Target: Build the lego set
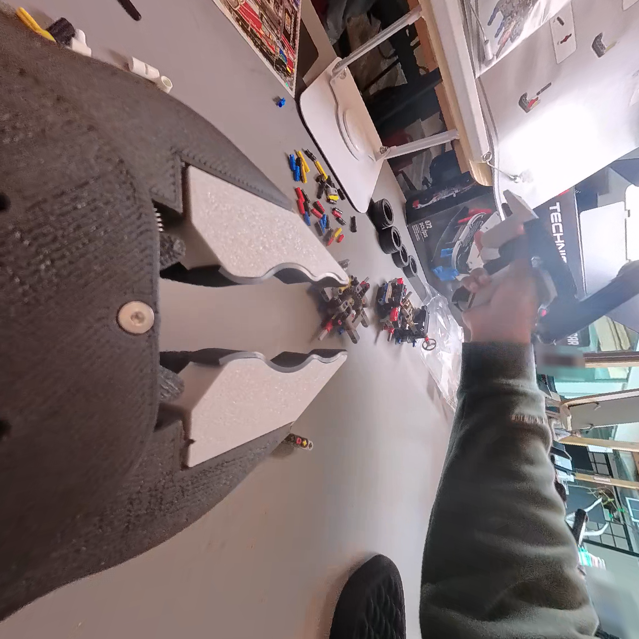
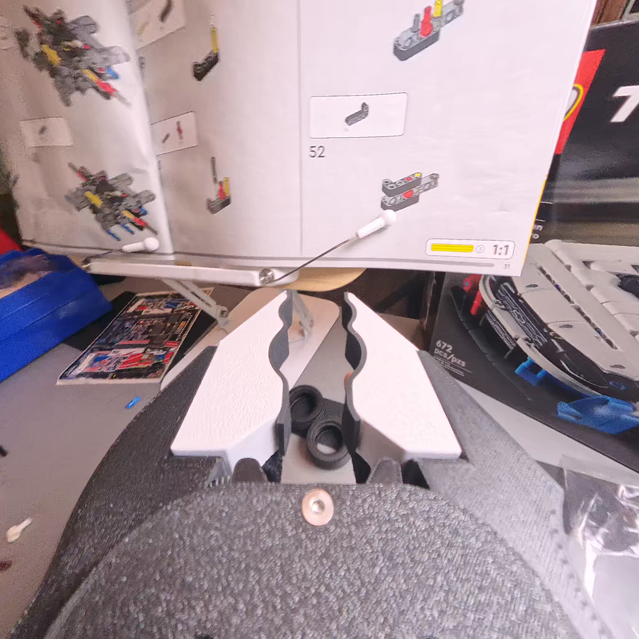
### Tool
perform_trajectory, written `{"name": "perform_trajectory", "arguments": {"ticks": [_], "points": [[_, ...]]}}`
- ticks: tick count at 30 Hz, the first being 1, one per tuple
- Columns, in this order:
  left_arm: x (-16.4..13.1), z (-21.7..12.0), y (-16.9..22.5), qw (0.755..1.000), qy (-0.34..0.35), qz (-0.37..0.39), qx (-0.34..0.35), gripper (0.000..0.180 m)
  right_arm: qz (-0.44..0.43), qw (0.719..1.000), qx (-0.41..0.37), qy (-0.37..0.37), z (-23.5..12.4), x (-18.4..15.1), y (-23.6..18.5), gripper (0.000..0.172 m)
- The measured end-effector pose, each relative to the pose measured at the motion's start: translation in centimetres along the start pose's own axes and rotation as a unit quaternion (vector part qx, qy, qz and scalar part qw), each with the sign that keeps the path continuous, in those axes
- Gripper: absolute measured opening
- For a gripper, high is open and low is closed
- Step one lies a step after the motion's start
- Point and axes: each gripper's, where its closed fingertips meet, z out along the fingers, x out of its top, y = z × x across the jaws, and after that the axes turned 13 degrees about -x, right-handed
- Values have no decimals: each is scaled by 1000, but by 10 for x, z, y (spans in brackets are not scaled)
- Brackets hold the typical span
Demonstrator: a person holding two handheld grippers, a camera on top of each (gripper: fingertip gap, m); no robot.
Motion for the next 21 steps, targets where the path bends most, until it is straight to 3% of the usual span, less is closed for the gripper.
{"name": "perform_trajectory", "arguments": {"ticks": [6,9,21], "points": [[-9,0,-8,1000,-11,-9,5,33,31,999,3,15,33,8,-3,26],[-12,0,-10,1000,-15,-14,4,33,22,999,-2,37,35,14,-4,11],[-19,4,-11,999,-30,-7,5,31,82,996,12,33,32,4,-1,8]]}}
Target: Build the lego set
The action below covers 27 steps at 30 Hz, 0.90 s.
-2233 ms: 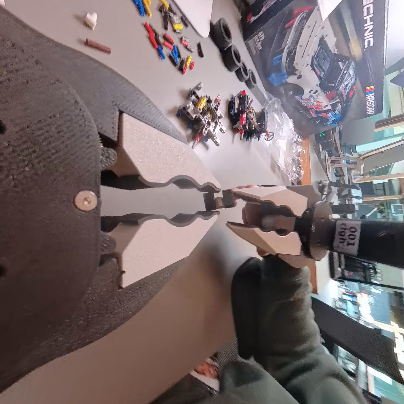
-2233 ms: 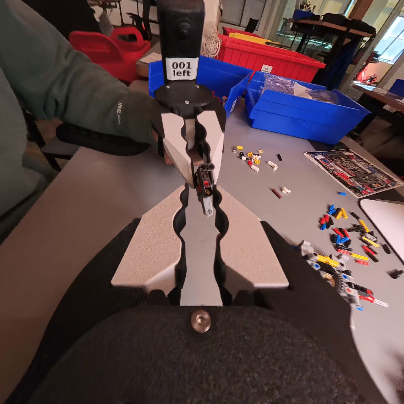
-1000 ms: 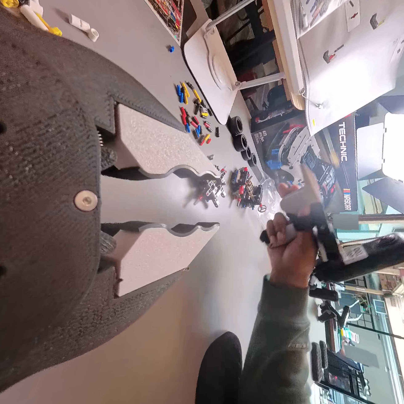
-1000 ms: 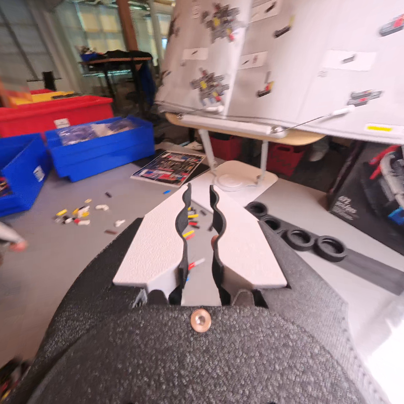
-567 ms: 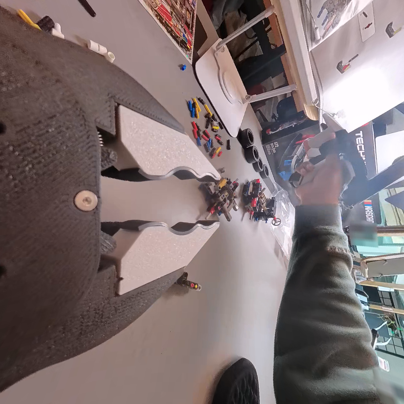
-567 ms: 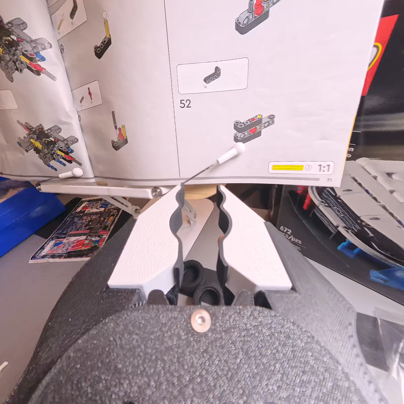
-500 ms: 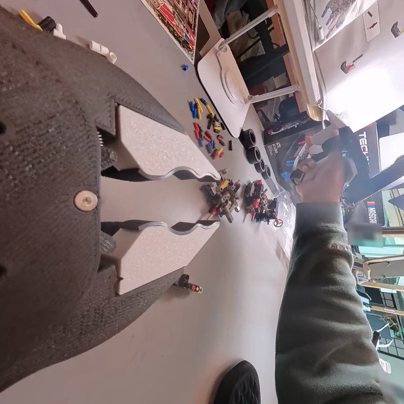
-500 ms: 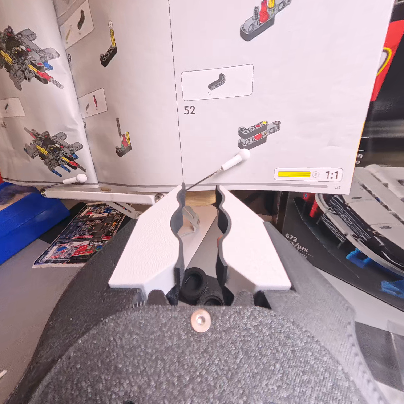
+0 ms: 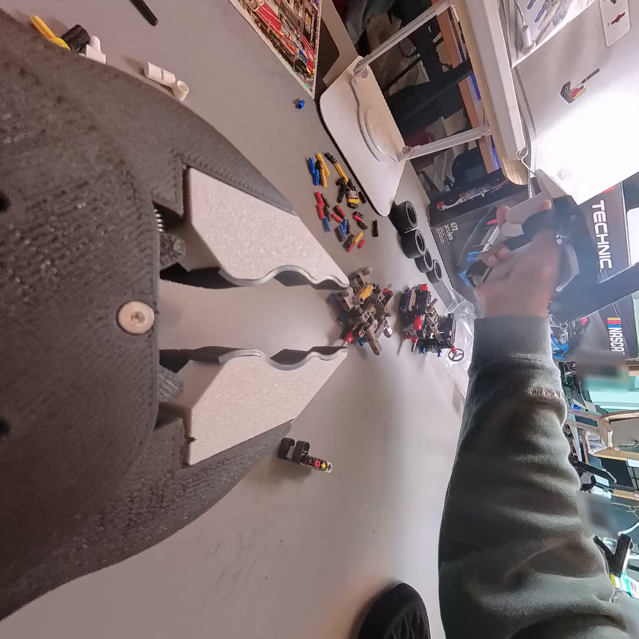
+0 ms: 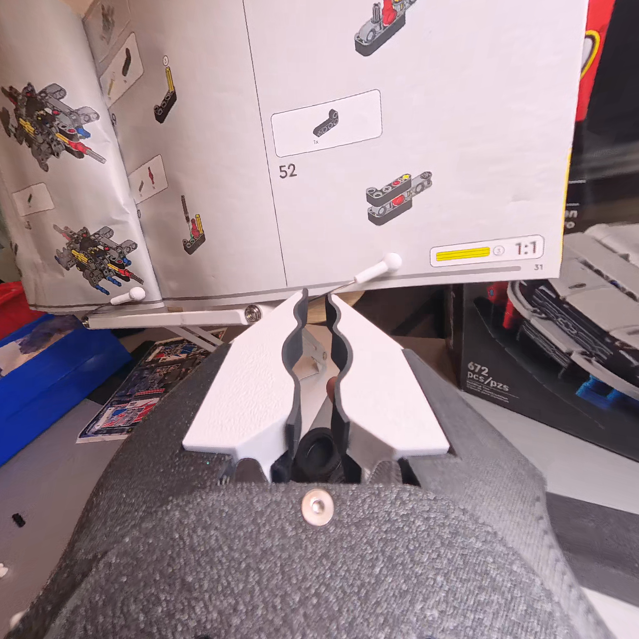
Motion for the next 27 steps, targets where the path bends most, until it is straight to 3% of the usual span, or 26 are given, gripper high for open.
{"name": "perform_trajectory", "arguments": {"ticks": [7,11,16,21,27], "points": [[0,-2,-3,1000,2,-7,10,30,48,998,23,-23,-7,-16,5,6],[1,-2,-3,1000,2,-9,14,30,20,999,40,-30,-21,-18,11,25],[2,3,-6,1000,3,-13,20,30,-76,996,-17,53,-37,17,38,39],[11,8,-20,999,3,-7,41,31,-160,987,-10,32,-22,35,27,70],[52,18,-73,994,-24,52,92,31,-191,980,-47,22,3,52,23,86]]}}
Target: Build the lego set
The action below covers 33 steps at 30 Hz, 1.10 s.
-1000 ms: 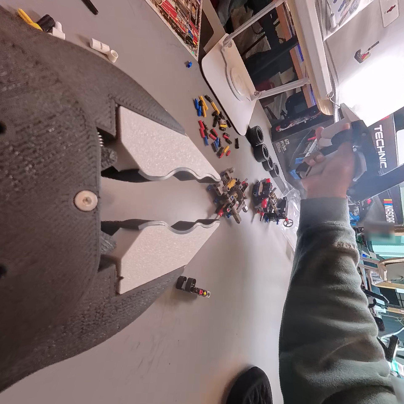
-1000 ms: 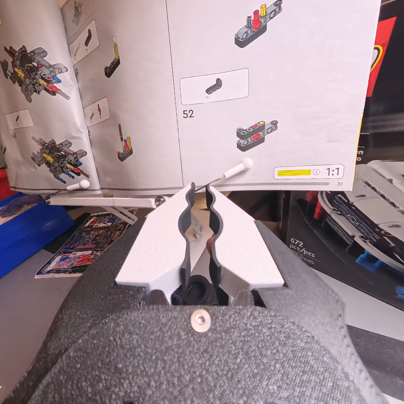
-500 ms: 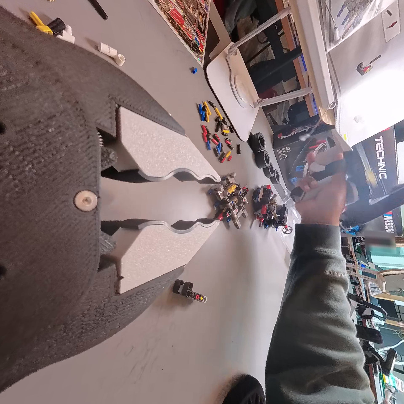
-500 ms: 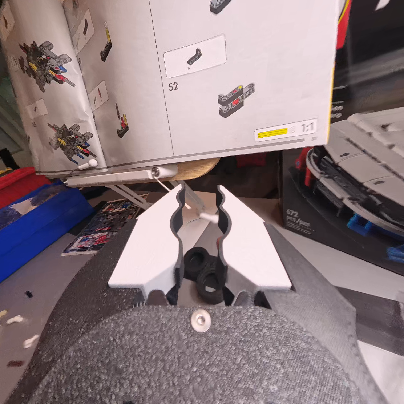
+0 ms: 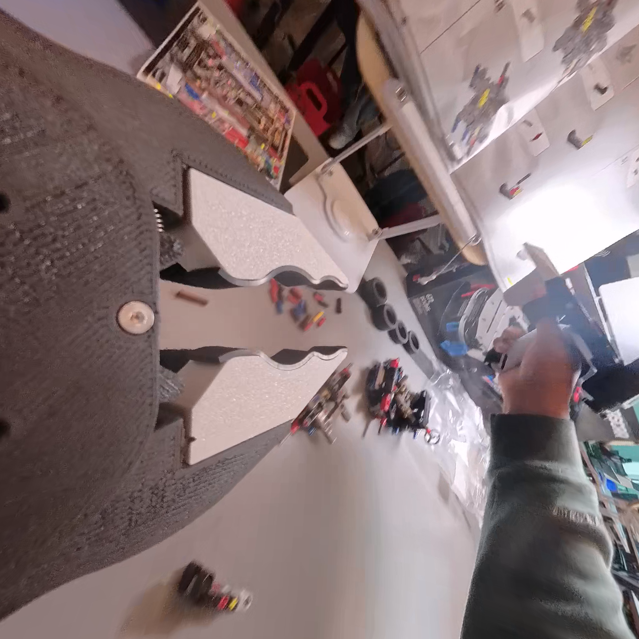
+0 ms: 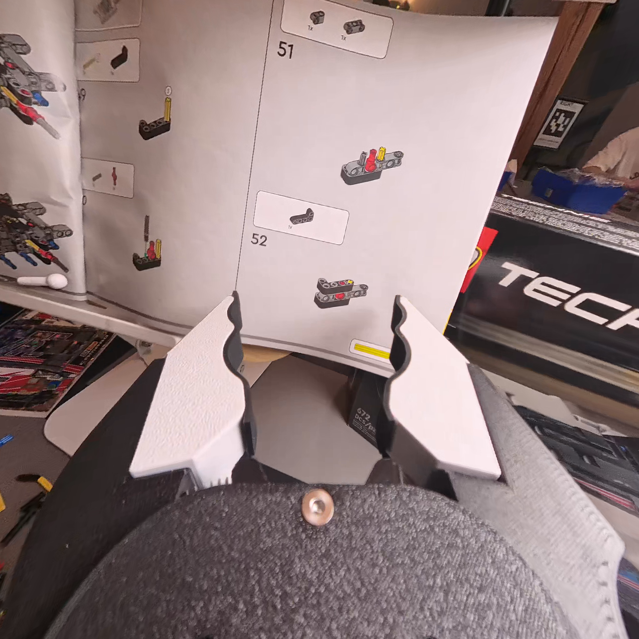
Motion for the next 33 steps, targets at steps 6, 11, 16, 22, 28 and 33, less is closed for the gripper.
{"name": "perform_trajectory", "arguments": {"ticks": [6,11,16,22,28,33], "points": [[53,56,-105,988,-75,114,72,30,15,1000,13,-21,14,-1,-12,101],[35,109,-184,963,-196,162,94,27,-6,999,15,-32,17,-9,-22,106],[17,123,-207,949,-231,193,98,4,-2,999,12,-41,19,-10,-23,104],[39,106,-220,980,-114,107,122,0,-2,999,5,-45,16,-11,-25,100],[32,47,-268,962,96,-177,186,2,-7,999,0,-44,15,-10,-25,98],[-20,19,-263,851,273,-433,122,5,-11,999,-6,-41,16,-9,-26,96]]}}
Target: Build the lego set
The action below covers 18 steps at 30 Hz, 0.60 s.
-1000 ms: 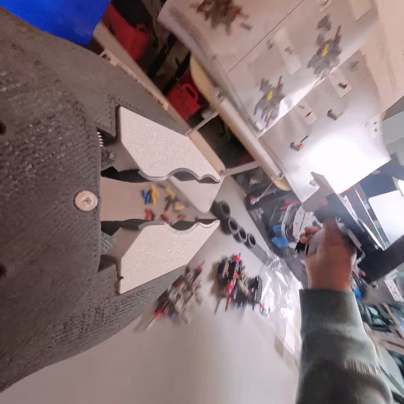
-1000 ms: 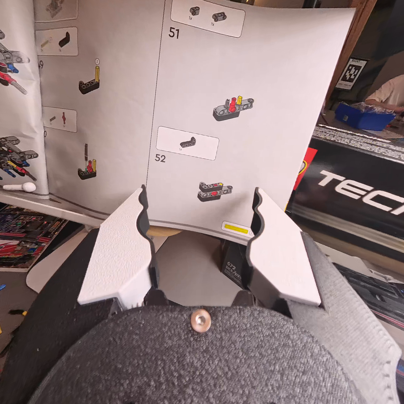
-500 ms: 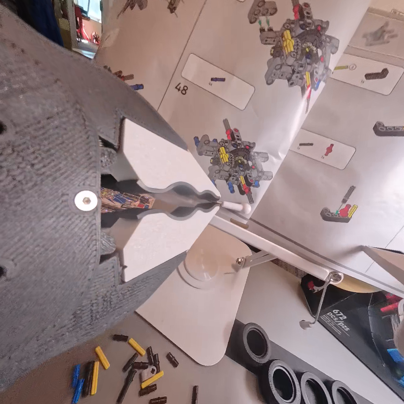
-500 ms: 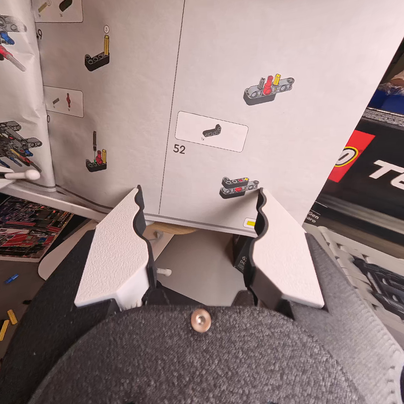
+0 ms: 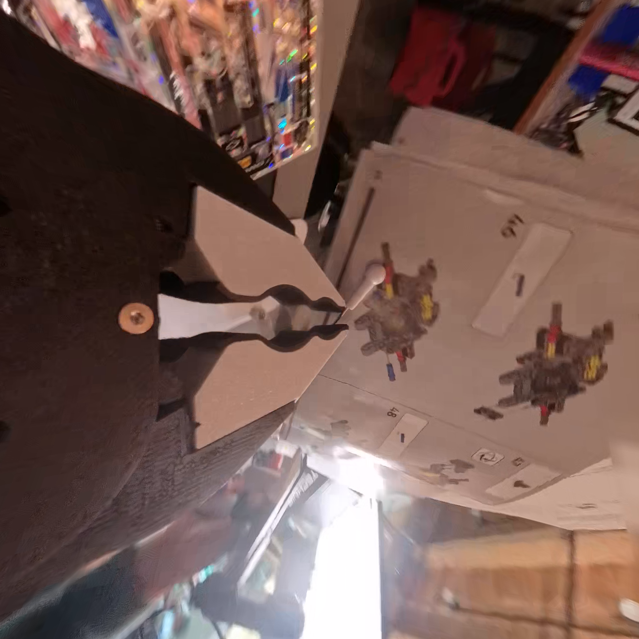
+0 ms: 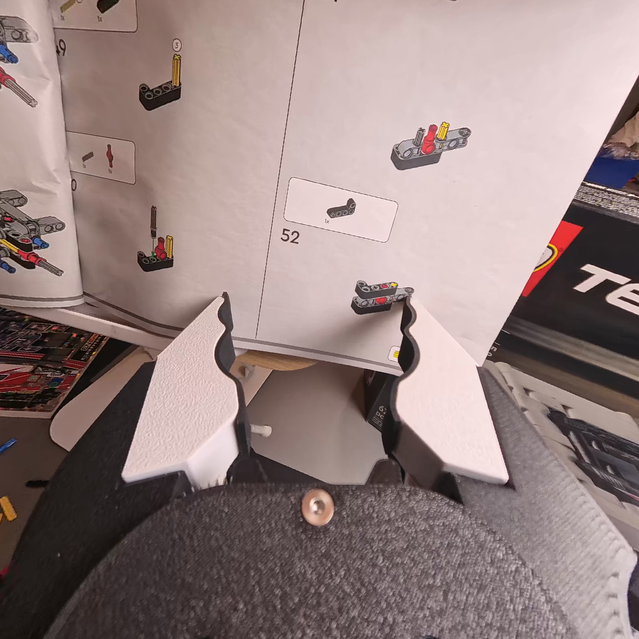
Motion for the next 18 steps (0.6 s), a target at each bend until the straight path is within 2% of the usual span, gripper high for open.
{"name": "perform_trajectory", "arguments": {"ticks": [2,6,8,11,13,15,18], "points": [[-14,-11,-4,998,9,-68,-9,7,3,1000,-2,1,0,0,0,95],[-29,-31,0,997,-12,-70,10,10,6,1000,5,1,-2,0,-3,95],[-22,-37,10,999,-11,-28,27,15,10,1000,11,-2,-2,0,-7,97],[0,-40,36,993,-6,100,56,16,13,1000,13,-1,-2,2,-13,98],[17,-38,53,989,16,138,60,16,12,1000,13,2,-4,3,-18,97],[24,-33,57,993,16,105,48,20,11,1000,11,4,-5,3,-21,93],[34,-37,39,998,30,25,48,27,11,1000,14,4,-7,3,-27,85]]}}
